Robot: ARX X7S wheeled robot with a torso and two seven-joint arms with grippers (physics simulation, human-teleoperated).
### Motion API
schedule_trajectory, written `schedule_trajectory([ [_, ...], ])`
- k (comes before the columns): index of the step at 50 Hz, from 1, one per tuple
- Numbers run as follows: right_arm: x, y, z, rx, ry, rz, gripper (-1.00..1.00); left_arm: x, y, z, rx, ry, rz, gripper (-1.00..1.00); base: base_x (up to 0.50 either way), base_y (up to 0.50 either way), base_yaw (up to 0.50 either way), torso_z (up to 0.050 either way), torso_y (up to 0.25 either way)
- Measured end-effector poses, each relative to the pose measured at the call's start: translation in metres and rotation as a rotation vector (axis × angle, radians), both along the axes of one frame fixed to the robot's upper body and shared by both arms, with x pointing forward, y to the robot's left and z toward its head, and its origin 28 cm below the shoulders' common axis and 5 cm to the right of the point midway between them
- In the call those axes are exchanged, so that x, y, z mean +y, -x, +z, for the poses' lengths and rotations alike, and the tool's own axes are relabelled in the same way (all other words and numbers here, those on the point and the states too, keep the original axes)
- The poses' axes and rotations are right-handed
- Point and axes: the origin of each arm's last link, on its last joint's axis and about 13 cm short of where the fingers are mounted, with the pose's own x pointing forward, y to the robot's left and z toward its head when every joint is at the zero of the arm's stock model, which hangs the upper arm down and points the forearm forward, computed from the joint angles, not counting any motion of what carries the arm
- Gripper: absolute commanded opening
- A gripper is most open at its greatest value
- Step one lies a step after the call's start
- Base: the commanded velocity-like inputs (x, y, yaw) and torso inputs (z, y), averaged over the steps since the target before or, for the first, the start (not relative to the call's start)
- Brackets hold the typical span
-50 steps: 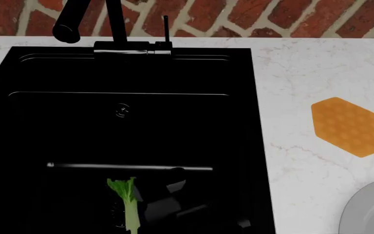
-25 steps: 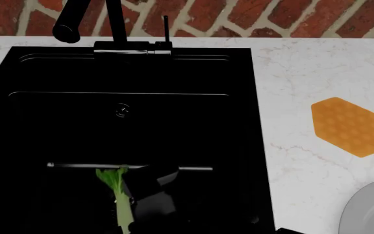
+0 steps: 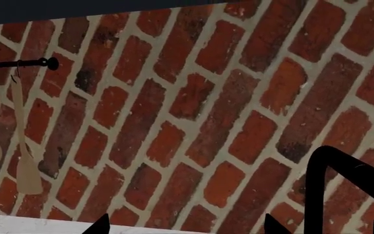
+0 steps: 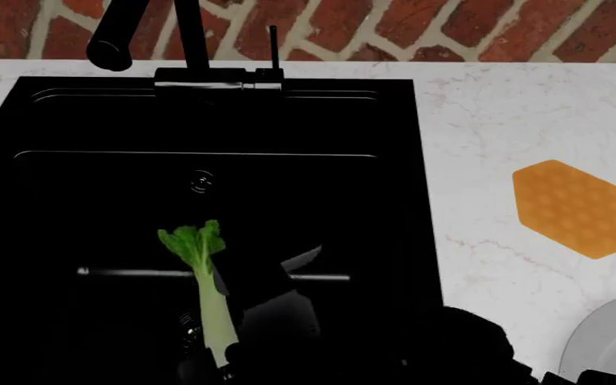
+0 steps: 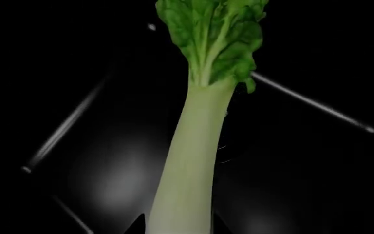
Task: Pick the celery from the sink and place it on the plate located on the counter
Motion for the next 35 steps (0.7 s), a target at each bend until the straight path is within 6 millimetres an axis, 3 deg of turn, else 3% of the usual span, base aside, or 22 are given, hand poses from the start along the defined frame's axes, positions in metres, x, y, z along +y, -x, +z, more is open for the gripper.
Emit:
schedule_trajectory([
  [19,-0.023,0.024,0.05,-0.118,-0.039,-0.045,-1.0,-0.001,0.001,0.001,-0.004,0.002,-0.008,1.0,0.0,0.01,0.0,-0.01,-0.013],
  [35,-0.039,0.043,0.08,-0.202,-0.061,-0.096,-1.0,-0.001,0.004,0.002,-0.009,0.007,-0.011,1.0,0.0,0.01,0.01,-0.01,-0.013],
])
